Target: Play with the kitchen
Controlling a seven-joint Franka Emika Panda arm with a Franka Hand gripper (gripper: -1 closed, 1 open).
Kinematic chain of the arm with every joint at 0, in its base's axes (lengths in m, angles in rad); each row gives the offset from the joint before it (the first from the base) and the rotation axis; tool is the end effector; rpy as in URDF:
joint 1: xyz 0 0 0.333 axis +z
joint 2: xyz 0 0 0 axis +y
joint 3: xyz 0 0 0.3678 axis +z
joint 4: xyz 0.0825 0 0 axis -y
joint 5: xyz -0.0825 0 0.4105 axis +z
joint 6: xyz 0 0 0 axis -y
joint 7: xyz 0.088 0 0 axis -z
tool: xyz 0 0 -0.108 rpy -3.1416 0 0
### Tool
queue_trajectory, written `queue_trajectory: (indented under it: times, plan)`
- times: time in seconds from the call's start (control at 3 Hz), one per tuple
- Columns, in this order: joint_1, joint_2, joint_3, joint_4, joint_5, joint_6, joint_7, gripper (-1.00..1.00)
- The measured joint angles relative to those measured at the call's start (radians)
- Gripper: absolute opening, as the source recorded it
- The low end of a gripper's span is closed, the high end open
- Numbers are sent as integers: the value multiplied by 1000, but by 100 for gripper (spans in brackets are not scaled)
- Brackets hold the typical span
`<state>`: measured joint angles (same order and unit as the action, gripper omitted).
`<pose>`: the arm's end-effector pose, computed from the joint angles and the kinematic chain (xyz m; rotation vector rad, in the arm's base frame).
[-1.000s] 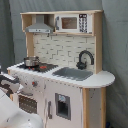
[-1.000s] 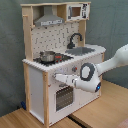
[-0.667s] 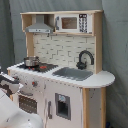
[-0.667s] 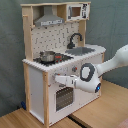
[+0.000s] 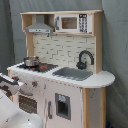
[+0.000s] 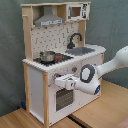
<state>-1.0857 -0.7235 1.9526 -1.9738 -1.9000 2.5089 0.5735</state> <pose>0.3538 0.5565 0.3455 0.5640 1.5066 0.9236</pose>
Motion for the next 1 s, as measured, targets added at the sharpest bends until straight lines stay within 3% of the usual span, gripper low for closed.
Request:
queue_trajectory:
  times: [1.0]
  plan:
    - [0,-35,22,-4,0,-101,-301,-100]
